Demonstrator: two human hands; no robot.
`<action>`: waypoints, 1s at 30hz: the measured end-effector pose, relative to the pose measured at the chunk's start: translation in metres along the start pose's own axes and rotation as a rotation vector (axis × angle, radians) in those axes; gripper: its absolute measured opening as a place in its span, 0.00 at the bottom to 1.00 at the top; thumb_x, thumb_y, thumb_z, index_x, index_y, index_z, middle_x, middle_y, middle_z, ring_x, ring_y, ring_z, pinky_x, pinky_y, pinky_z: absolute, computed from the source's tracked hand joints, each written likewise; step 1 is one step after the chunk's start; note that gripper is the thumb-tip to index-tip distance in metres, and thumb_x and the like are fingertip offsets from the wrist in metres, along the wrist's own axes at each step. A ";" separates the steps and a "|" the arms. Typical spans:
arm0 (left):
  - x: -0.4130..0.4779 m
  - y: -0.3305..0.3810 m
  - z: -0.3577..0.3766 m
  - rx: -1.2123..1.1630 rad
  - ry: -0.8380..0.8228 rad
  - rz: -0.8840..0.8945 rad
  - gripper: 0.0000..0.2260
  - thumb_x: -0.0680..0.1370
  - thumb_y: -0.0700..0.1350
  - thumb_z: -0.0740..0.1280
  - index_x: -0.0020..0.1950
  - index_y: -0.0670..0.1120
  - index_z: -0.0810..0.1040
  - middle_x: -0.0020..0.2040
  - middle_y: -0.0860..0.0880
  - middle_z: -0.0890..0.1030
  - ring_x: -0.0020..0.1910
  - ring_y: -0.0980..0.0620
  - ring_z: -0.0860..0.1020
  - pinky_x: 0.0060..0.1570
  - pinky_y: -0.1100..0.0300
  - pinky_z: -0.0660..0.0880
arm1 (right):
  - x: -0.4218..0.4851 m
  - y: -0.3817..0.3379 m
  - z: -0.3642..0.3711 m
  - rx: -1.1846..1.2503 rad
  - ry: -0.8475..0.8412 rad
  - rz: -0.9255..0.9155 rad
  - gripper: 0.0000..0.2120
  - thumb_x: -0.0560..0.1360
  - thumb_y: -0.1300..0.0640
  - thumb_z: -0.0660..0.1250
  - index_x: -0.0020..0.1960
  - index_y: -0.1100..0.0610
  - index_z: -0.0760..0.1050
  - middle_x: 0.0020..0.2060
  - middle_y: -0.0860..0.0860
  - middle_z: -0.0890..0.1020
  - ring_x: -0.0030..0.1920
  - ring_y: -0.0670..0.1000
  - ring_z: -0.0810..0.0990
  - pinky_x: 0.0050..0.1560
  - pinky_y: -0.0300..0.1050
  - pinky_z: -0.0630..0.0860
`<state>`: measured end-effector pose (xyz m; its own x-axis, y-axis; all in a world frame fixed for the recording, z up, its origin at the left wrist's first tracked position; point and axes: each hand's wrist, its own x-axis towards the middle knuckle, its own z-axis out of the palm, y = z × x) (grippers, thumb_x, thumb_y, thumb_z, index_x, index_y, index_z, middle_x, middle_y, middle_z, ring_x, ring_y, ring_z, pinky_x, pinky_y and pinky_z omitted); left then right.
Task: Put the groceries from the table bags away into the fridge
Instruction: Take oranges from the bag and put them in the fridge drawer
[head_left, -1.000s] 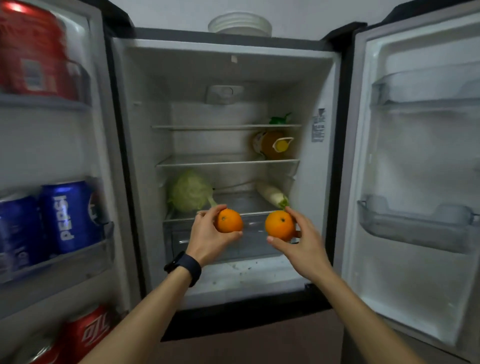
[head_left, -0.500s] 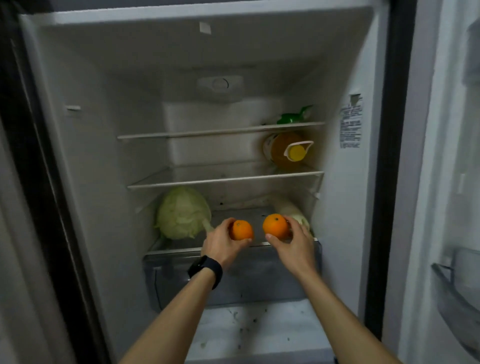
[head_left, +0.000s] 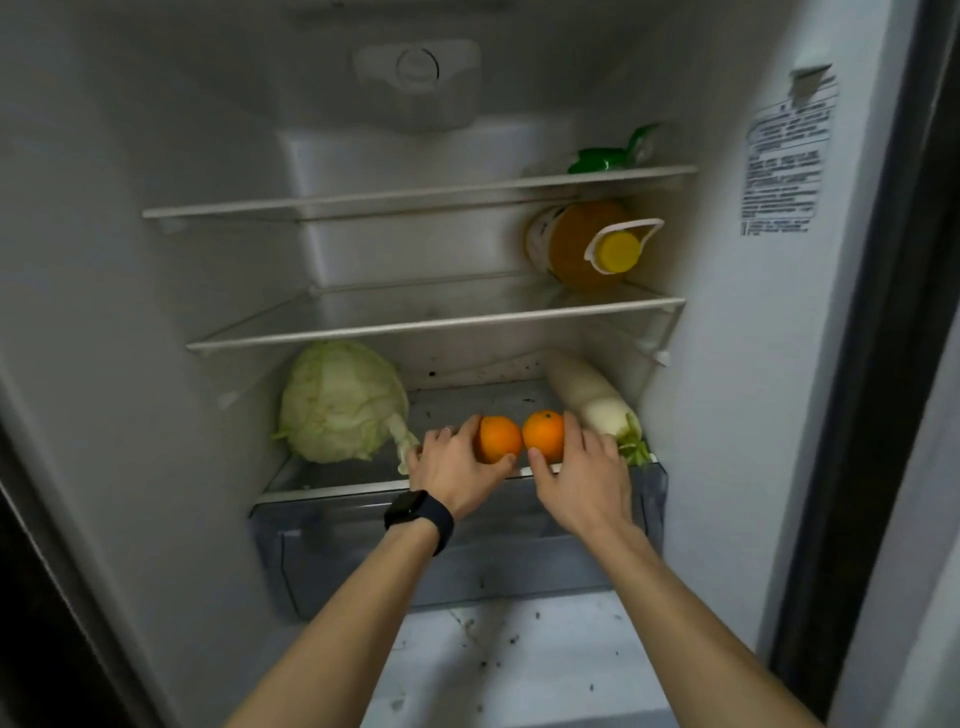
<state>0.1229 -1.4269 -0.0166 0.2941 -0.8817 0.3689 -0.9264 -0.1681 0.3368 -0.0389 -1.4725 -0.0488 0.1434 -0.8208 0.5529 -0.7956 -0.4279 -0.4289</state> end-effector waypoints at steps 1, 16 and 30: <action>-0.002 -0.001 0.000 -0.002 0.004 0.019 0.35 0.74 0.67 0.65 0.77 0.55 0.62 0.69 0.47 0.74 0.69 0.44 0.68 0.66 0.45 0.63 | -0.001 0.000 0.001 -0.001 0.001 -0.005 0.36 0.80 0.39 0.59 0.80 0.57 0.55 0.70 0.57 0.74 0.68 0.59 0.68 0.65 0.54 0.68; -0.116 -0.036 0.032 -0.965 0.566 -0.397 0.16 0.75 0.42 0.74 0.58 0.50 0.72 0.54 0.55 0.74 0.55 0.51 0.75 0.55 0.58 0.74 | -0.122 -0.010 0.033 1.080 0.089 0.589 0.18 0.77 0.54 0.72 0.64 0.51 0.71 0.58 0.47 0.79 0.60 0.48 0.79 0.59 0.45 0.76; -0.080 -0.079 0.002 -1.738 0.251 -0.761 0.15 0.79 0.47 0.70 0.62 0.40 0.78 0.56 0.44 0.83 0.53 0.48 0.83 0.55 0.57 0.80 | -0.052 -0.053 0.021 1.434 0.015 0.789 0.09 0.80 0.54 0.68 0.52 0.60 0.73 0.44 0.53 0.83 0.44 0.51 0.84 0.45 0.44 0.81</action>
<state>0.1719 -1.3436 -0.0741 0.6354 -0.7436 -0.2083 0.5708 0.2706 0.7752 0.0081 -1.4154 -0.0702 -0.0224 -0.9938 -0.1087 0.5018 0.0828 -0.8610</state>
